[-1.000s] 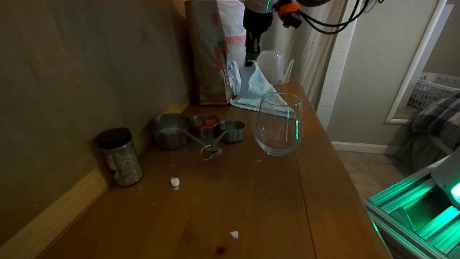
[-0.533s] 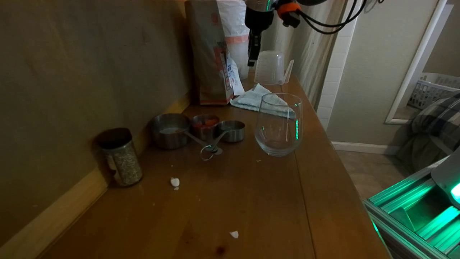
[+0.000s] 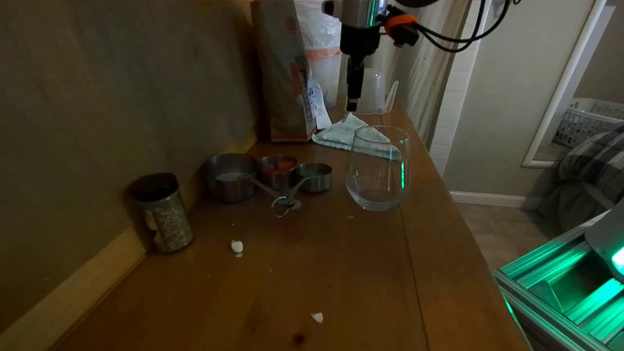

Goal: Unfold the white towel

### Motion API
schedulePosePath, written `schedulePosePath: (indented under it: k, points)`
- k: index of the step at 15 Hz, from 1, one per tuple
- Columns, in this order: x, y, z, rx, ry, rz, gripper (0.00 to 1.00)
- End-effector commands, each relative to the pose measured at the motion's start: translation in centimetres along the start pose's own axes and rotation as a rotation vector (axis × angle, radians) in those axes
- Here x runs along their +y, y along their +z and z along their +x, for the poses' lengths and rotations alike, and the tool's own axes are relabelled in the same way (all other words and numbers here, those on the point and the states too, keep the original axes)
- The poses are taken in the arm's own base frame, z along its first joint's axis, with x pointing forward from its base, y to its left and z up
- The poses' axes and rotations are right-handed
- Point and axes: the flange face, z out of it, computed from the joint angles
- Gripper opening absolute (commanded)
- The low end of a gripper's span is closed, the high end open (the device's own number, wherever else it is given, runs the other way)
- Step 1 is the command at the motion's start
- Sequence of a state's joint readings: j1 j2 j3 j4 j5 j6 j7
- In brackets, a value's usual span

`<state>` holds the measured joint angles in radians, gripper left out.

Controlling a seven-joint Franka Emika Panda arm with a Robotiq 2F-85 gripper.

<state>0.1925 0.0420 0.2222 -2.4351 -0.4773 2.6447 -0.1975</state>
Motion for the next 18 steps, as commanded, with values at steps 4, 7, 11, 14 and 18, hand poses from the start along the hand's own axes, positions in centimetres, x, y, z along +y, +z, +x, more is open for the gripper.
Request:
schedulePosePath:
  k: [4, 7, 11, 14, 18]
  points:
    - [-1.7, 0.7, -1.6, -0.018, -0.001, 0.108, 0.66]
    - [-2.1, 1.5, -2.6, -0.036, 0.004, 0.130, 0.44]
    - [-3.4, 2.4, -4.1, -0.056, 0.010, 0.187, 0.16]
    - [-3.8, 2.5, -5.2, -0.066, 0.019, 0.226, 0.02]
    - [-4.7, 2.4, -6.3, -0.095, 0.005, 0.263, 0.02]
